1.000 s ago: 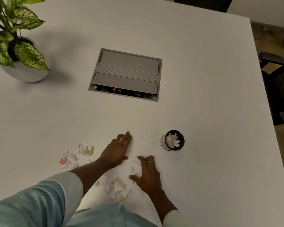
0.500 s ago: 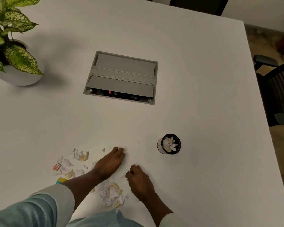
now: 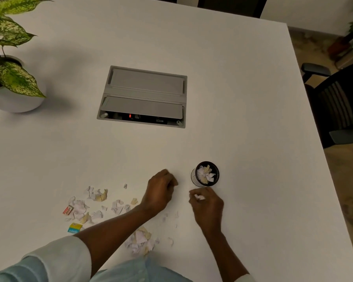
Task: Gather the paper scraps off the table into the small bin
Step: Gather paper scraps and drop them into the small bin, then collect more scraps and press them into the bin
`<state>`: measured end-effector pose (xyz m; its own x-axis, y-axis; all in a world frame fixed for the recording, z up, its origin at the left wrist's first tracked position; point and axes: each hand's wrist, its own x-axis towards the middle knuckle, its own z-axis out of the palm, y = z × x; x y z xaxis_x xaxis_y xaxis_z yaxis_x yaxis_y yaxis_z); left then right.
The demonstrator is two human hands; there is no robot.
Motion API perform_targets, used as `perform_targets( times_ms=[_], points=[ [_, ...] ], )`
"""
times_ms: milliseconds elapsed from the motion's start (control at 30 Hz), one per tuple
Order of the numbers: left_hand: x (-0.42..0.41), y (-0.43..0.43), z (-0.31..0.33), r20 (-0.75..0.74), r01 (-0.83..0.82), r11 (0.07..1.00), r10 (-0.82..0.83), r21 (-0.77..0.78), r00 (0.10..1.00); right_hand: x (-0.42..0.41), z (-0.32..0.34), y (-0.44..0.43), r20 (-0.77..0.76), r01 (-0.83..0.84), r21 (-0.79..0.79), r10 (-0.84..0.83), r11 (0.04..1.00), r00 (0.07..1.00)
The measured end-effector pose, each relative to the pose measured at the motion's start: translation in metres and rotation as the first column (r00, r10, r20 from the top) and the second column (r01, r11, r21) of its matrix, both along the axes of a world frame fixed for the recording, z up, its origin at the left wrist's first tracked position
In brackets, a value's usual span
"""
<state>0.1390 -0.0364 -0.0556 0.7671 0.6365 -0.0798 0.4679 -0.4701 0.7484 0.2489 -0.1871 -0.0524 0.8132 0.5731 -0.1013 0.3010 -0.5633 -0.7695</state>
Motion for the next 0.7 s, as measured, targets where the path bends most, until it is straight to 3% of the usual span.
perform_targets(
  times_ms=[200, 400, 500, 700],
  points=[
    [0.067, -0.004, 0.033, 0.133, 0.044, 0.999, -0.039, -0.031, 0.99, 0.052, 0.03, 0.012, 0.162, 0.189, 0.018, -0.19, 0.982, 0.968],
    [0.089, -0.002, 0.025, 0.037, 0.149, 0.989, -0.148, -0.016, 0.988, 0.068, 0.025, 0.023, 0.126, 0.083, -0.138, -0.066, 0.987, 0.99],
    [0.092, -0.002, 0.023, 0.017, 0.188, 0.982, -0.187, -0.006, 0.982, 0.064, 0.023, 0.024, 0.178, 0.081, -0.159, -0.053, 0.984, 0.983],
    [0.068, 0.001, 0.019, 0.027, 0.107, 0.994, -0.106, -0.004, 0.994, 0.05, 0.022, 0.015, 0.246, 0.145, -0.018, -0.136, 0.989, 0.96]
  ],
)
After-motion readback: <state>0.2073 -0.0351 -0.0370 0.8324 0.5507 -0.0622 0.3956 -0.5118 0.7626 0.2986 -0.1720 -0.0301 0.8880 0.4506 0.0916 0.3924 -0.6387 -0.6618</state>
